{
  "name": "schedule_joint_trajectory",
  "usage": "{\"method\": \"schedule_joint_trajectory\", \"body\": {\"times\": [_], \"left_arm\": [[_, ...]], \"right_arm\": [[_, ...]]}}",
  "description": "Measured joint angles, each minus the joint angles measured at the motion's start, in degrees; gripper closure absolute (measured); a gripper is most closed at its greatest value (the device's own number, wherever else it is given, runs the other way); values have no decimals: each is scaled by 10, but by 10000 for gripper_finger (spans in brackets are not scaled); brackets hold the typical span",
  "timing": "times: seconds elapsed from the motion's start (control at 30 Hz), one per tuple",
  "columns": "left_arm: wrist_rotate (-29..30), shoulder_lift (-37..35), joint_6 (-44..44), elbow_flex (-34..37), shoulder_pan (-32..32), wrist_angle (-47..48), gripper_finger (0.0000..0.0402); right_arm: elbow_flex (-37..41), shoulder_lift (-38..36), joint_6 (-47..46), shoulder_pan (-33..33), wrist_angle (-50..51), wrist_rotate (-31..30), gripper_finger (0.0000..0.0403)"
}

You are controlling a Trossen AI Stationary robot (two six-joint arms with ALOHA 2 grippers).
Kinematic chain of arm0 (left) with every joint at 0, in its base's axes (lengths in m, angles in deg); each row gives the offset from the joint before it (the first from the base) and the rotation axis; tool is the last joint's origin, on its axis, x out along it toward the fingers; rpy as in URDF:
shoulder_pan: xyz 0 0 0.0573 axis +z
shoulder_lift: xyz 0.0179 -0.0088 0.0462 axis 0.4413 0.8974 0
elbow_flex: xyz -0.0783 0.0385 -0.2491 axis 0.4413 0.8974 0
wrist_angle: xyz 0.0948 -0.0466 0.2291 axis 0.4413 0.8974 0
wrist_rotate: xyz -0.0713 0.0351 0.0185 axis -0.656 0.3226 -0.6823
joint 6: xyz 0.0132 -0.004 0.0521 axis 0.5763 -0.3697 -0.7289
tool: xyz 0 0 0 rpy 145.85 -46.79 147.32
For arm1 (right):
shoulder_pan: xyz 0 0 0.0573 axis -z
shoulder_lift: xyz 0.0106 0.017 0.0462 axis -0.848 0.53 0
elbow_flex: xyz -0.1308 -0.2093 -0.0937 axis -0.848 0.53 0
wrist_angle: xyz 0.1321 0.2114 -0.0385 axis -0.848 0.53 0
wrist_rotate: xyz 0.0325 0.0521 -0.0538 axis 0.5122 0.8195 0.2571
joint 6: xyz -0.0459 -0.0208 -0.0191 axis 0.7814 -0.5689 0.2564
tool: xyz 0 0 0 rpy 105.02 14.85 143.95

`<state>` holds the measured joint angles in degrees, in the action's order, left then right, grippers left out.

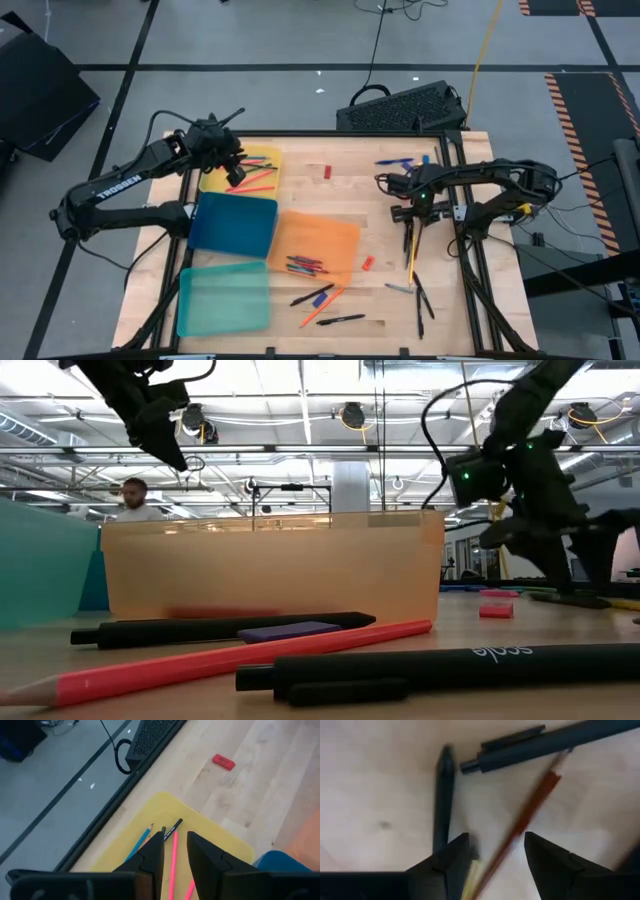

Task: Sort crayons/erasers/pens/pencils in bins
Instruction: Put the brown pencil into yellow bin

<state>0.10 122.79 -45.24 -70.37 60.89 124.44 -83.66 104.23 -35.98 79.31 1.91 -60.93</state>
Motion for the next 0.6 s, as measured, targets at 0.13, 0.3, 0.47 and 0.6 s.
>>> {"method": "schedule_joint_trajectory", "body": {"times": [0.13,0.3,0.47,0.6], "left_arm": [[0,0,9,0,0,27,314],[0,0,10,0,0,39,314],[13,0,11,0,0,32,314],[14,-2,23,0,0,17,314]], "right_arm": [[24,-2,-20,19,-28,3,246],[32,-1,-26,32,-32,3,292],[33,-1,-18,43,-32,-23,336],[33,-1,15,48,-32,-41,375]]}}
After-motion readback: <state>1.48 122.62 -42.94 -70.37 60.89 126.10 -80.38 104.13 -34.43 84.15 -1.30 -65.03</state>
